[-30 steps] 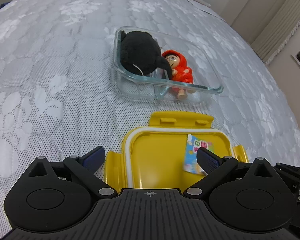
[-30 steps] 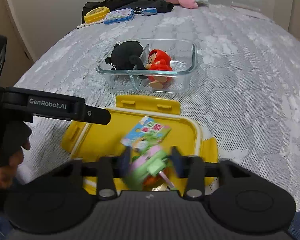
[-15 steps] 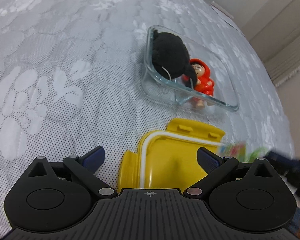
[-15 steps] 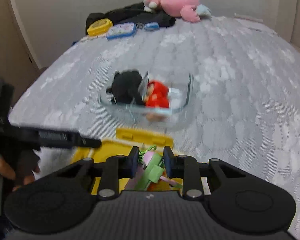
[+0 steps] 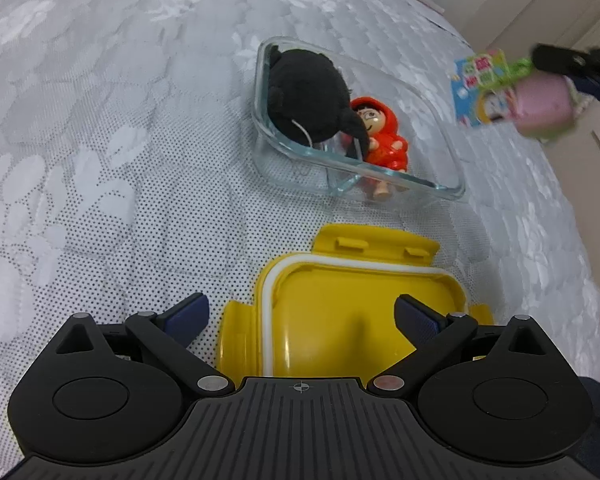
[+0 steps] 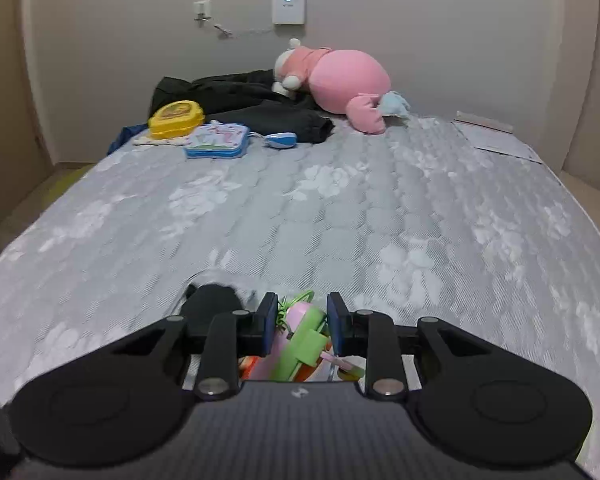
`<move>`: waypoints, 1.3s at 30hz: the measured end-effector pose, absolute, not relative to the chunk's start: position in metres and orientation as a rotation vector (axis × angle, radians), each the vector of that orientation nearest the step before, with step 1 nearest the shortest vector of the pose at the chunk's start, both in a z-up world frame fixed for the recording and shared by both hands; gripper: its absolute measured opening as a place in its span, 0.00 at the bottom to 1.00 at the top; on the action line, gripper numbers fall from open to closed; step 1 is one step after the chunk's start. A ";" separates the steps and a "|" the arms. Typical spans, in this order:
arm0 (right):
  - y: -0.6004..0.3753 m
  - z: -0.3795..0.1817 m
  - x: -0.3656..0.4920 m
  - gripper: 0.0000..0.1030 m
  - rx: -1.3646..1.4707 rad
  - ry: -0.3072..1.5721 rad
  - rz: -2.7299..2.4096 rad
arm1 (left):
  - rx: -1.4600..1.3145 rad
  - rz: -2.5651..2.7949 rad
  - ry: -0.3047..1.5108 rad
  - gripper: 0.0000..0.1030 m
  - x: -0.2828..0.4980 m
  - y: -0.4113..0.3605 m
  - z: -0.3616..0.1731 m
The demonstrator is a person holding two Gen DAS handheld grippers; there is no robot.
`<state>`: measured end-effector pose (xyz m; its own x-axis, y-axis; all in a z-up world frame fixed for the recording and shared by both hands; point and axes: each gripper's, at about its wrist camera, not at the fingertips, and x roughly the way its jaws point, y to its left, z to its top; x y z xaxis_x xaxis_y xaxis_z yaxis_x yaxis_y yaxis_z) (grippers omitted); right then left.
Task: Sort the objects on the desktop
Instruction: 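Carry the green-pink toy into the glass container and release it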
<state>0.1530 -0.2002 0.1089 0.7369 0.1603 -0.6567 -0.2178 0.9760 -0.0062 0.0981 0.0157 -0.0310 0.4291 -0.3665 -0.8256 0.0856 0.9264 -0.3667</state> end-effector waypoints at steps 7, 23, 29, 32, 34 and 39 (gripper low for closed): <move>-0.173 0.056 0.193 0.28 -0.206 0.751 0.139 | -0.272 -0.292 1.104 0.99 0.103 0.014 -0.035; -0.155 0.004 0.193 0.29 -0.254 0.864 0.178 | -0.267 -0.306 1.109 0.99 0.104 0.013 -0.035; -0.178 0.032 0.193 0.41 -0.143 0.808 0.145 | -0.295 -0.290 1.112 0.99 0.106 0.018 -0.036; -0.189 0.044 0.193 0.39 -0.106 0.789 0.133 | -0.286 -0.291 1.115 0.99 0.106 0.016 -0.036; -0.192 0.044 0.194 0.35 -0.103 0.810 0.148 | -0.275 -0.294 1.115 0.99 0.106 0.015 -0.036; -0.178 0.020 0.184 0.31 -0.170 0.890 0.167 | -0.282 -0.291 1.117 1.00 0.107 0.016 -0.037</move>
<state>0.1837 -0.1777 0.0202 0.6180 0.0735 -0.7827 -0.2145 0.9736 -0.0779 0.1066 0.0159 -0.0368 0.4089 -0.3667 -0.8357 0.0875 0.9272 -0.3641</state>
